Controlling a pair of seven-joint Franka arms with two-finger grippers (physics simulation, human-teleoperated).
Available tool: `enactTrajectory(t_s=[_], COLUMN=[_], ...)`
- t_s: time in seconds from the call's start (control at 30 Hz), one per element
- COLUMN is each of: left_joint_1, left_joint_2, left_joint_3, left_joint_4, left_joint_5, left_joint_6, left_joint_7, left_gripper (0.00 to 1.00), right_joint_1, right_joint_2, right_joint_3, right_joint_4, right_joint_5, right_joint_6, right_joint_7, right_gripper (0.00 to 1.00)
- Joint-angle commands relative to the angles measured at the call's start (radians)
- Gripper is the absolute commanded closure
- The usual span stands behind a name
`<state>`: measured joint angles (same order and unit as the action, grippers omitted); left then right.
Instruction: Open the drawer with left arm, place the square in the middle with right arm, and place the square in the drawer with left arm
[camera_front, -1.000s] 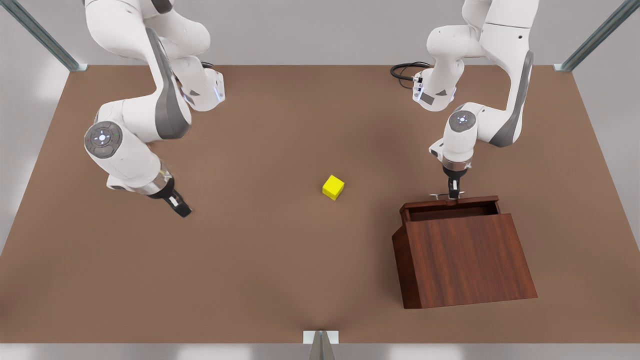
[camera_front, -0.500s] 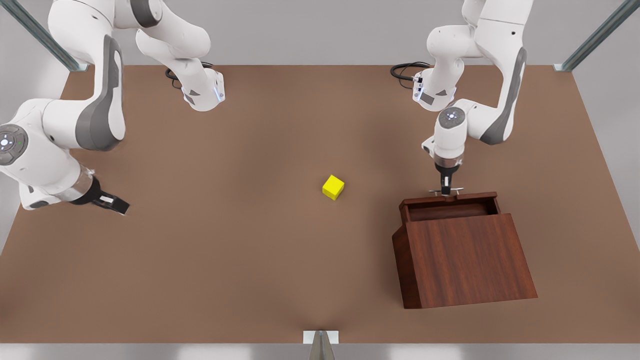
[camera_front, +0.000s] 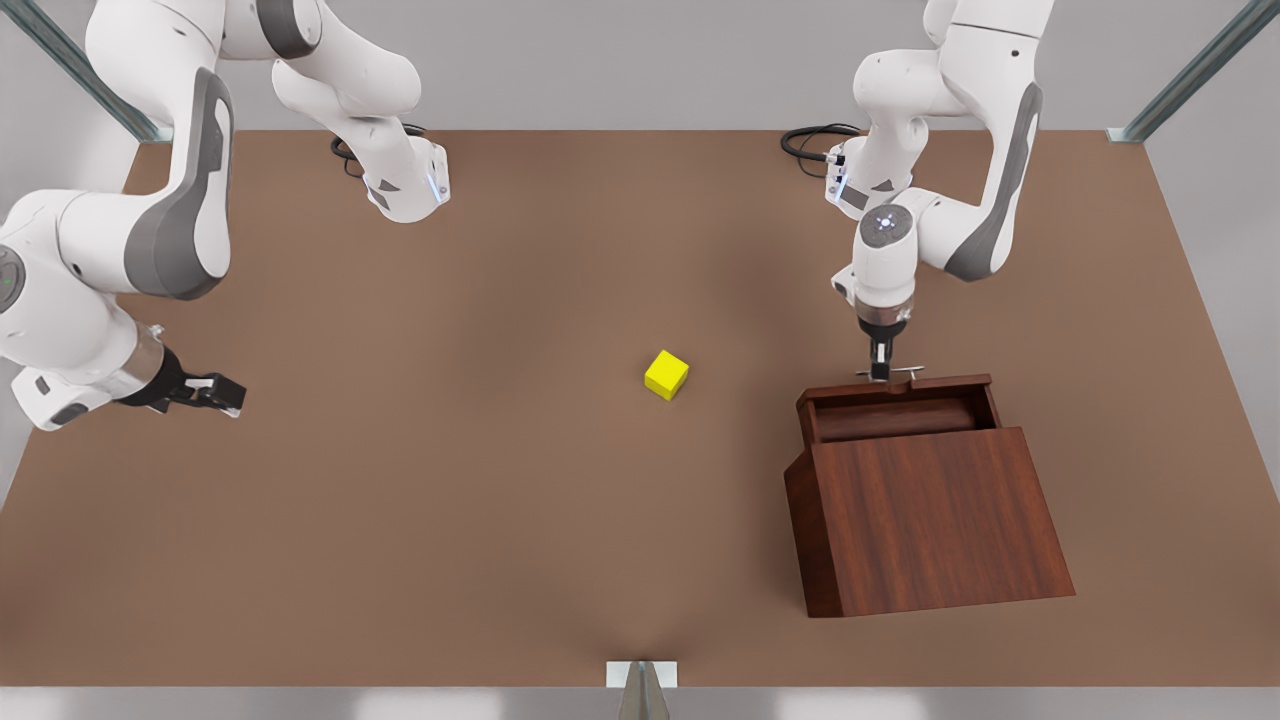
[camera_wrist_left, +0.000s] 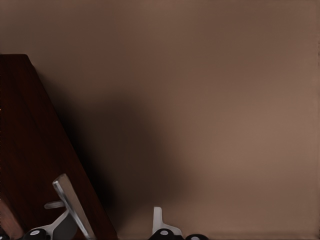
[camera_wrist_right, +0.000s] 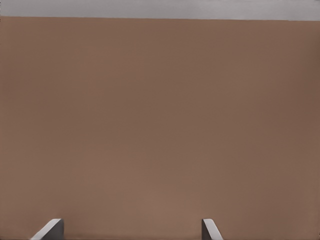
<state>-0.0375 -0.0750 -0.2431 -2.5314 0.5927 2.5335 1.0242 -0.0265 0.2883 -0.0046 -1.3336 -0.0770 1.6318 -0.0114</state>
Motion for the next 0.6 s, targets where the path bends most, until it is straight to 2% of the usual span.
enactTrajectory(t_s=[0.0,0.33,0.4,0.43,0.5,0.57], left_joint_1=[0.004,0.004,0.004,0.002,0.002,-0.001], left_joint_2=[-0.005,-0.009,-0.014,-0.014,-0.014,-0.014], left_joint_3=[0.001,-0.001,-0.001,-0.001,-0.002,-0.007], left_joint_4=[0.000,-0.001,-0.001,0.000,-0.003,-0.009], left_joint_5=[-0.001,-0.001,-0.001,-0.001,-0.001,-0.001], left_joint_6=[-0.028,-0.068,-0.073,-0.075,-0.075,-0.076], left_joint_7=[-0.021,-0.038,-0.038,-0.038,-0.042,-0.050], left_gripper=[0.21,0.21,0.21,0.21,0.21,0.21], right_joint_1=[-0.001,-0.015,-0.013,-0.015,-0.010,-0.086], right_joint_2=[0.002,0.031,0.060,0.063,0.072,0.075], right_joint_3=[0.000,0.000,0.002,0.002,0.003,0.002], right_joint_4=[-0.001,0.007,0.008,0.008,0.008,0.008], right_joint_5=[0.000,-0.003,-0.009,0.003,0.051,0.148], right_joint_6=[0.005,0.026,0.040,0.042,0.042,0.040], right_joint_7=[-0.228,-0.231,-0.326,-0.377,-0.163,-0.280], right_gripper=[0.00,0.00,0.00,0.00,0.00,0.00])
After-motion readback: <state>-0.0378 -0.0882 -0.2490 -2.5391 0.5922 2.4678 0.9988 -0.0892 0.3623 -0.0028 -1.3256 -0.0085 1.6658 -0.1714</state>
